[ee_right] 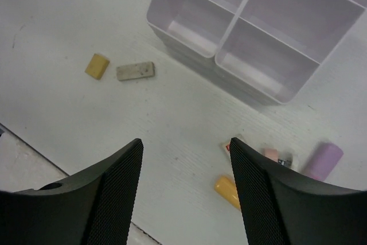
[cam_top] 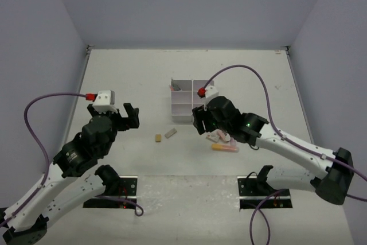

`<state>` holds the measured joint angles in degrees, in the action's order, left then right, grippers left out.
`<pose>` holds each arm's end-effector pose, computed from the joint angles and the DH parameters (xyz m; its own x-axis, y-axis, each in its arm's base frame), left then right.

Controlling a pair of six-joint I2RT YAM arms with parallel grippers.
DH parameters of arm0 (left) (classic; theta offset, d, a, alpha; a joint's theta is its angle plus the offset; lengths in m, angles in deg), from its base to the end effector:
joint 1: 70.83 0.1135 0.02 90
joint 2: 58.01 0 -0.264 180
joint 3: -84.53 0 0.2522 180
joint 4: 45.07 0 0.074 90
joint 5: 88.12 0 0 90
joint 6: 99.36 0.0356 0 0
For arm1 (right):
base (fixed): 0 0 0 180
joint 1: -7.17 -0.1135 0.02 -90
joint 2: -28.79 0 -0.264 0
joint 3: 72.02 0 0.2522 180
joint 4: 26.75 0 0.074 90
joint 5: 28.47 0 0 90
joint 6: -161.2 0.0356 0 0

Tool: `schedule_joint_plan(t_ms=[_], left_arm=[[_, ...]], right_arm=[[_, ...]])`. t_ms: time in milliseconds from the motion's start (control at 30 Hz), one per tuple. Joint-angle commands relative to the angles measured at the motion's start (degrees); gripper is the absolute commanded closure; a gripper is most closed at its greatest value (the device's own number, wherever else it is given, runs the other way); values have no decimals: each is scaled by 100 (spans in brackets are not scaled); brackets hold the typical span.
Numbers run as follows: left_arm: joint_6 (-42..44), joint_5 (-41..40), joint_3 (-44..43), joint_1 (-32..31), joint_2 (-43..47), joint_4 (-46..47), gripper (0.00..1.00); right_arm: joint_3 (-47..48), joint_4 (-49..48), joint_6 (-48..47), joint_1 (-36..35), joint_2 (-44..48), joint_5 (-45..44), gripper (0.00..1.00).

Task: Sort the stationery into containers
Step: Pick up the stationery from the center of the board.

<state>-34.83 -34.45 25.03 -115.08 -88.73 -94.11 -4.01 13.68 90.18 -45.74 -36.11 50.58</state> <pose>0.0938 -0.0619 0.3342 -0.2945 -0.1968 -0.9352 0.0414 0.9750 -0.2182 0.1540 0.1925 0.3002 -0.5708 -0.2256 -0.7895 -0.5355 0.8311 0.1497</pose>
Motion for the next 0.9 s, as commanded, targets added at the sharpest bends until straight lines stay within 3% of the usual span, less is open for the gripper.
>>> schedule_joint_plan(t_ms=[0, 200, 300, 400, 500, 567, 600, 633, 733, 867], left_arm=[[-44, -449, -49, 48, 365, -44, 0], [33, -421, 65, 40, 787, 102, 0], [16, -489, 65, 48, 778, 109, 0], [39, -354, 139, 48, 435, 127, 0], [-697, -431, -155, 43, -261, -338, 0], [-1105, 405, -352, 48, -1030, -585, 0], [-1035, 433, -340, 48, -1264, -469, 0], [-949, 1244, -210, 40, -1513, -276, 2], [-714, 2156, -93, 39, -2468, 236, 6], [-387, 2655, -225, 1, -3298, 405, 14]], right_arm=[[764, 127, -2, -263, -589, -363, 32], [1055, -213, -227, -301, -869, 194, 30], [1394, 92, 237, -316, -1165, -185, 22], [1411, 2, 1309, -325, -1276, -682, 9], [1049, -3, 1724, -312, -847, -1393, 3], [704, -3, 1810, -265, -398, -1670, 2], [569, 5, 1819, -230, -210, -1666, 2], [286, -3, 1819, -172, 158, -1633, 2], [-227, 169, 1768, -115, 911, -1492, 2], [-765, 451, 1675, -108, 1713, -1476, 1]])
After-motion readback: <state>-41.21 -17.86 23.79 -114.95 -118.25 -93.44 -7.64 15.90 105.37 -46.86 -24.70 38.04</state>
